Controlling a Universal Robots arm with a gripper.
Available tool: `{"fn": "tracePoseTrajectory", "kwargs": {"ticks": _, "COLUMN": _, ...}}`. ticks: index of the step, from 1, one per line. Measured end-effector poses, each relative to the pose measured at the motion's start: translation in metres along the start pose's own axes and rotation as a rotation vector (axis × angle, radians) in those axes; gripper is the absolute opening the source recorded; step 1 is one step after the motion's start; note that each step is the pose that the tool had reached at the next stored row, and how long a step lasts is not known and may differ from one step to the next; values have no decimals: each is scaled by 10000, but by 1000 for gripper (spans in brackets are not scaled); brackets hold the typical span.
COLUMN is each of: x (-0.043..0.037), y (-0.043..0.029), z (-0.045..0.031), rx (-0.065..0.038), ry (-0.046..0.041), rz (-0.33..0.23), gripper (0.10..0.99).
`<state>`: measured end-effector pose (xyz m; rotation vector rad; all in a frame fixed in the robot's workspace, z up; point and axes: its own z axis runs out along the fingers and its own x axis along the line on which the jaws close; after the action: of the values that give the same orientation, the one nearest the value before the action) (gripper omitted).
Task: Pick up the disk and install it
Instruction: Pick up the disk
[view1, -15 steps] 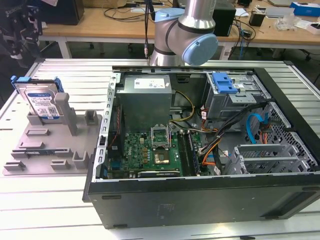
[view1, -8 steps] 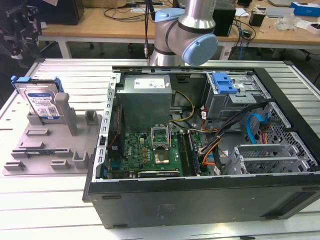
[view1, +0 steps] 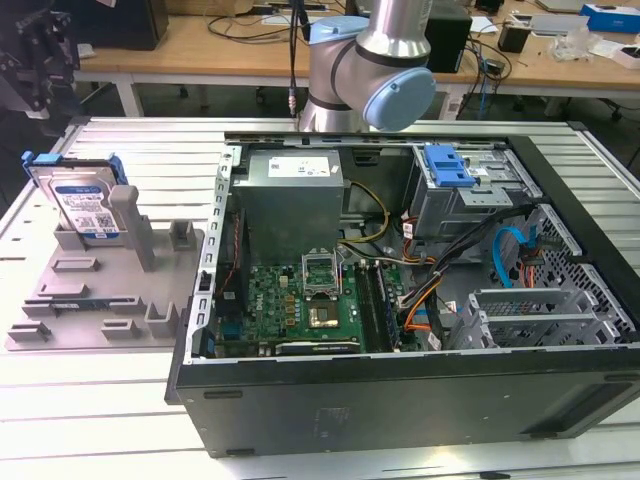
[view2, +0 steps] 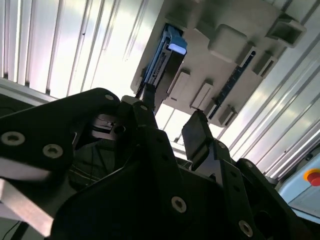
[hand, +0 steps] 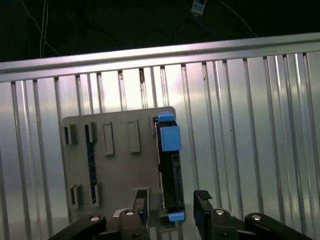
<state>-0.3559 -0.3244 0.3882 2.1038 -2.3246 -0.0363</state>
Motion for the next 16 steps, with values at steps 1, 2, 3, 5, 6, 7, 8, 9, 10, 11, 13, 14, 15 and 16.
{"fn": "tracePoseTrajectory", "kwargs": {"ticks": 1, "x": 0, "y": 0, "z": 2, "rx": 57, "ry": 1, "rz": -45, "gripper": 498}}
{"fn": "tracePoseTrajectory", "kwargs": {"ticks": 2, "x": -2, "y": 0, "z": 6, "rx": 137, "ry": 0, "rz": -132, "gripper": 498}}
{"fn": "tracePoseTrajectory", "kwargs": {"ticks": 3, "x": -4, "y": 0, "z": 8, "rx": 154, "ry": -2, "rz": -183, "gripper": 498}}
{"fn": "tracePoseTrajectory", "kwargs": {"ticks": 5, "x": -9, "y": 7, "z": 13, "rx": 159, "ry": 0, "rz": -310, "gripper": 498}}
{"fn": "tracePoseTrajectory", "kwargs": {"ticks": 6, "x": -12, "y": 15, "z": 17, "rx": 160, "ry": 0, "rz": -391, "gripper": 498}}
{"fn": "tracePoseTrajectory", "kwargs": {"ticks": 7, "x": -13, "y": 18, "z": 18, "rx": 159, "ry": 1, "rz": -430, "gripper": 498}}
{"fn": "tracePoseTrajectory", "kwargs": {"ticks": 8, "x": -15, "y": 24, "z": 21, "rx": 159, "ry": 1, "rz": -490, "gripper": 498}}
{"fn": "tracePoseTrajectory", "kwargs": {"ticks": 9, "x": -16, "y": 30, "z": 24, "rx": 159, "ry": 1, "rz": -564, "gripper": 498}}
{"fn": "tracePoseTrajectory", "kwargs": {"ticks": 10, "x": -19, "y": 40, "z": 27, "rx": 157, "ry": 3, "rz": -644, "gripper": 498}}
{"fn": "tracePoseTrajectory", "kwargs": {"ticks": 11, "x": -21, "y": 53, "z": 29, "rx": 155, "ry": 5, "rz": -731, "gripper": 498}}
{"fn": "tracePoseTrajectory", "kwargs": {"ticks": 13, "x": -24, "y": 82, "z": 32, "rx": 153, "ry": 7, "rz": -848, "gripper": 498}}
{"fn": "tracePoseTrajectory", "kwargs": {"ticks": 14, "x": -25, "y": 145, "z": 37, "rx": 154, "ry": 6, "rz": -858, "gripper": 498}}
{"fn": "tracePoseTrajectory", "kwargs": {"ticks": 15, "x": -27, "y": 216, "z": 43, "rx": 156, "ry": 6, "rz": -857, "gripper": 498}}
{"fn": "tracePoseTrajectory", "kwargs": {"ticks": 16, "x": -27, "y": 257, "z": 47, "rx": 156, "ry": 6, "rz": -858, "gripper": 498}}
